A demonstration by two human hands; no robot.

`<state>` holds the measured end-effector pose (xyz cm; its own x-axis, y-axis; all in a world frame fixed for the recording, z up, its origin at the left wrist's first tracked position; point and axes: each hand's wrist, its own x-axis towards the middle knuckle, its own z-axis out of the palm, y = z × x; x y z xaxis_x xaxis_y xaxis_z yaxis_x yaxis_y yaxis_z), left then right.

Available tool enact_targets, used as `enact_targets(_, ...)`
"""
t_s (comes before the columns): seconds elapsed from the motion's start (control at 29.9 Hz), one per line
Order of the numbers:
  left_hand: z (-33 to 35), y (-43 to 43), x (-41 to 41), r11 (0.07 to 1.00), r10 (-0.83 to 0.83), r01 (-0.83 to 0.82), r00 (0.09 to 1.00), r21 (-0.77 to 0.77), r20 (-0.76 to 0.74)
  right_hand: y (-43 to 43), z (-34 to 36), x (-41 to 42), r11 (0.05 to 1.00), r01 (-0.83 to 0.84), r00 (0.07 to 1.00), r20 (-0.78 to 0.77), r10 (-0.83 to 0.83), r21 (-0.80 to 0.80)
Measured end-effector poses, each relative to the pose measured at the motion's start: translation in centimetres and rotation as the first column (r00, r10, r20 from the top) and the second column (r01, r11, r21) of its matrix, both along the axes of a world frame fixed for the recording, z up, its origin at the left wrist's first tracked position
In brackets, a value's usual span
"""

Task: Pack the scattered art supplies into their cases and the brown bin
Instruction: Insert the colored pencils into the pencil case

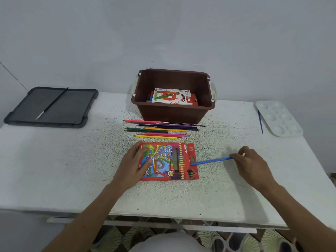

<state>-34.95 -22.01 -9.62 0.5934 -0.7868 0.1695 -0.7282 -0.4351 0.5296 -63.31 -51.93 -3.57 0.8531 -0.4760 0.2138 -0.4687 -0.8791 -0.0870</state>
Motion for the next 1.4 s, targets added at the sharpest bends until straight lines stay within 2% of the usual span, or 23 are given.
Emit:
enact_targets(0.23,-0.2,-0.1,0.0,1.0,-0.002,0.002,1.0,-0.01,0.026,4.1,-1.6,2.5,0.971,-0.211,0.976,0.086,0.202,0.113)
enact_targets(0.4,0.4,-0.3,0.1,0.999,-0.003,0.003,1.0,-0.047,0.002,7.2,-2.6,4.7,0.933,-0.289,0.956,0.122,0.268,0.213)
enact_targets(0.5,0.6,-0.7,0.5,0.997,0.017,-0.017,1.0,-0.07,0.002,8.2,-3.1,5.4,0.907,-0.275,0.959,0.163,0.234,0.318)
enact_targets(0.63,0.6,-1.6,1.5,0.994,0.09,-0.083,0.992,-0.078,0.09,8.9,-3.4,5.8,0.893,-0.256,0.964,0.166,0.207,0.369)
enact_targets(0.77,1.5,-2.9,2.6,0.993,0.116,-0.11,0.986,-0.051,0.116,8.8,-3.4,5.8,0.881,-0.201,0.975,0.177,0.136,0.429)
enact_targets(0.97,3.0,-4.7,4.6,0.988,0.025,-0.068,0.957,0.139,0.29,8.9,-3.5,5.8,0.883,-0.195,0.976,0.173,0.131,0.427)
enact_targets(1.04,3.2,-4.8,5.1,0.986,0.005,-0.059,0.944,0.154,0.33,9.0,-3.5,5.8,0.884,-0.196,0.975,0.177,0.132,0.424)
enact_targets(1.4,5.0,-5.7,6.2,0.974,-0.105,0.017,0.919,0.228,0.381,9.2,-3.4,5.7,0.875,-0.187,0.976,0.182,0.115,0.446)
